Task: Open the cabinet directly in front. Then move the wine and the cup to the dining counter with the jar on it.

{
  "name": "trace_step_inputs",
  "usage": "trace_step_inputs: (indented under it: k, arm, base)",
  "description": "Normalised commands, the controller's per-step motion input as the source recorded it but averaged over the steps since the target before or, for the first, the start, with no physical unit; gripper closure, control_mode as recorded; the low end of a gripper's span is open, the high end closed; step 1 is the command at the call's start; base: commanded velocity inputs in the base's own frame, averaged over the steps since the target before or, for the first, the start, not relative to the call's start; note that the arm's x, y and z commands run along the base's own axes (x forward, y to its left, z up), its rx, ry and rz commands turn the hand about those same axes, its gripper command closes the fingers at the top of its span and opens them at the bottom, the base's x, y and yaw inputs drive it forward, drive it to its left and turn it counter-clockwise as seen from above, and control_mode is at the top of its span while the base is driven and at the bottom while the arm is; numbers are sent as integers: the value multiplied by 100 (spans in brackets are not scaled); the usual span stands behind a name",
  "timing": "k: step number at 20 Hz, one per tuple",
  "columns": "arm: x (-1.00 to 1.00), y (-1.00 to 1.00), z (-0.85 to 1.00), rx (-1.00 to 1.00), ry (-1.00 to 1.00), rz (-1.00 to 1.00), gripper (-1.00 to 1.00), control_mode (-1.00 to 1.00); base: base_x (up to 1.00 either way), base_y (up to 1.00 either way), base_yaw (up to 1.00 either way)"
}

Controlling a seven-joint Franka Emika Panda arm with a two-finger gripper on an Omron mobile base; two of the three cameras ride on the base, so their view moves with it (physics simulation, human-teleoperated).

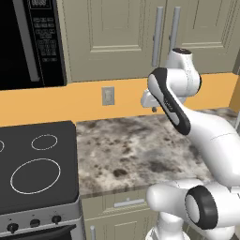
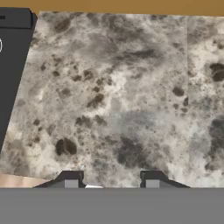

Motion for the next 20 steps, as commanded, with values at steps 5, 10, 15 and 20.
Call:
trace_step_inputs:
  k: [5, 10, 15, 20]
  arm:
    - [-23, 0, 0, 0, -15, 0, -100, -100]
    - [-74, -1, 8, 0, -47, 0, -100, -100]
    - [-52, 1, 21, 0, -48, 0, -100, -100]
    - [-52, 0, 36, 0, -52, 0, -100, -100]
  base:
    - [0, 0, 0]
    - [0, 0, 0]
    - [0, 0, 0]
    - [0, 0, 0]
